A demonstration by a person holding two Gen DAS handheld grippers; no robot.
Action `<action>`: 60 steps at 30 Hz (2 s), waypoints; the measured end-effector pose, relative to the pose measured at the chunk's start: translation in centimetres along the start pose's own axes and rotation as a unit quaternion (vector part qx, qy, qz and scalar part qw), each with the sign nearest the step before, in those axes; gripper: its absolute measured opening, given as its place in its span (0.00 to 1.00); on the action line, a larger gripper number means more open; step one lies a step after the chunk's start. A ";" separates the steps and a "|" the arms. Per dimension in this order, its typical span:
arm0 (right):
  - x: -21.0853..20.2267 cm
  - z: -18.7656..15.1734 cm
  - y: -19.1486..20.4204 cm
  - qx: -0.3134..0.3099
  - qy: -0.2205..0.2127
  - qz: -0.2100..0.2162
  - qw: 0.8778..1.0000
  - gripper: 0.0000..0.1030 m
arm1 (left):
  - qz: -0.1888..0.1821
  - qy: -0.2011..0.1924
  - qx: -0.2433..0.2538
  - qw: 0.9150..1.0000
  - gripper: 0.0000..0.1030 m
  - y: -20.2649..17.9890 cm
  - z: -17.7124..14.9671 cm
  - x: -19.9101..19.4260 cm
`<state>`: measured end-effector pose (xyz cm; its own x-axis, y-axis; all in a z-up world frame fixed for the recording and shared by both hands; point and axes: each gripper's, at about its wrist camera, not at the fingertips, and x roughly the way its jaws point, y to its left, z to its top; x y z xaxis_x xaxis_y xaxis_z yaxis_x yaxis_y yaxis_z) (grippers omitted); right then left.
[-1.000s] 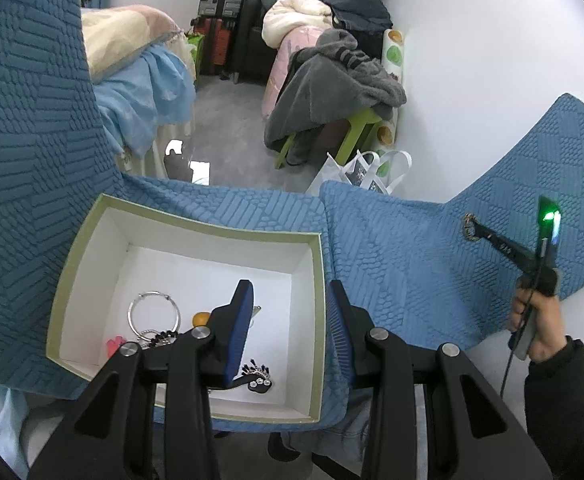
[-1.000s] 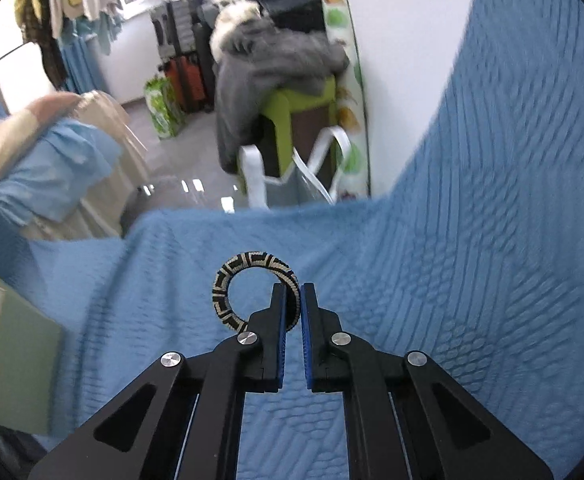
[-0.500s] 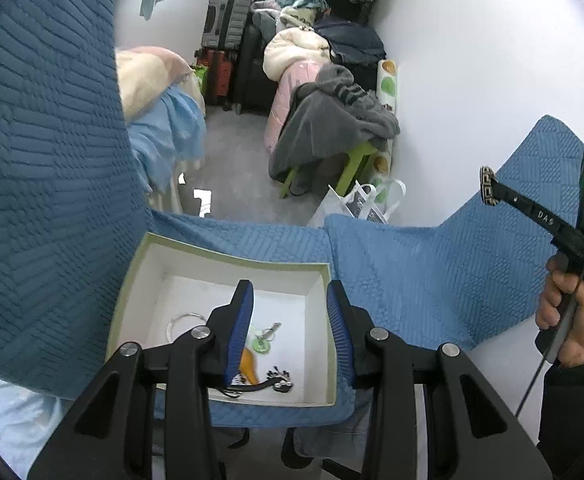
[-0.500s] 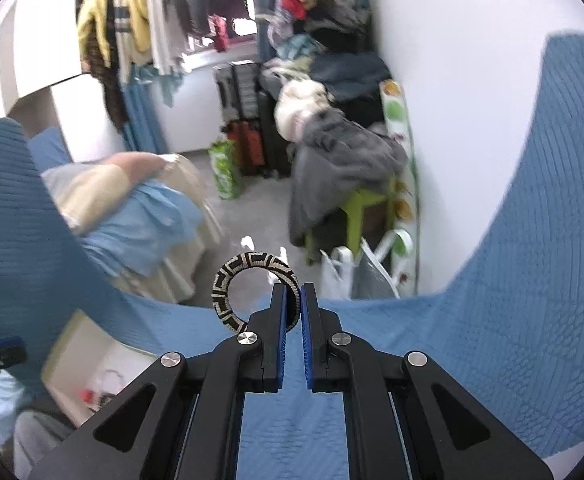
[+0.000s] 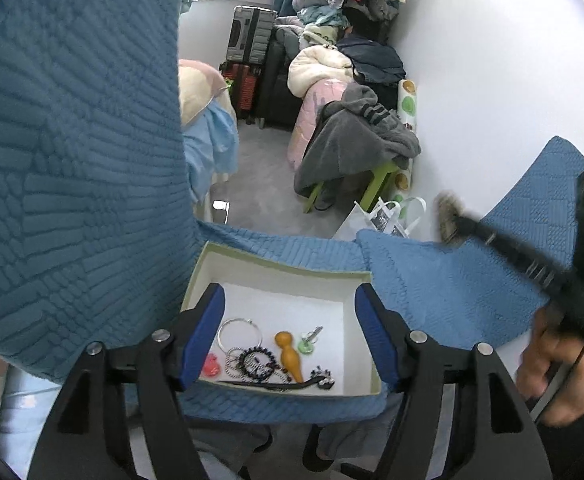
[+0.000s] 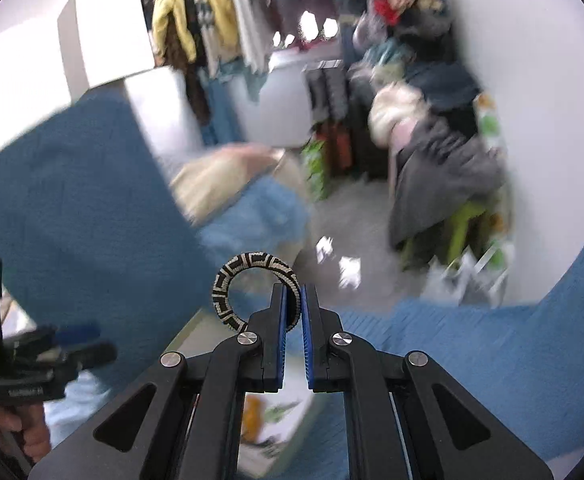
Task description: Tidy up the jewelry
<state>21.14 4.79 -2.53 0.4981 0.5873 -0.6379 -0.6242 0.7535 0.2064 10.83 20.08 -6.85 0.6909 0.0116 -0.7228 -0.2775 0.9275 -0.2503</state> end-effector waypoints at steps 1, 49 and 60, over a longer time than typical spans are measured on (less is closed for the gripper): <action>1.2 -1.1 0.8 -0.002 0.016 0.003 1.000 0.06 | 0.000 0.001 -0.002 1.000 0.66 0.4 -0.3 0.0; -15.7 -5.7 6.1 -0.026 -0.123 -0.085 0.988 1.00 | 0.057 -0.114 0.064 0.990 0.98 -4.6 -2.1 -12.4; -15.7 -9.6 5.7 -0.008 -0.091 -0.102 0.991 1.00 | 0.071 -0.113 0.058 0.989 0.99 -4.8 -4.4 -11.6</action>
<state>4.02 -2.94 1.57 0.7142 0.4684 -0.5201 -0.5086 0.8578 0.0740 1.18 13.81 -0.12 0.7860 0.2166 -0.5791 -0.3135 0.9469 -0.0714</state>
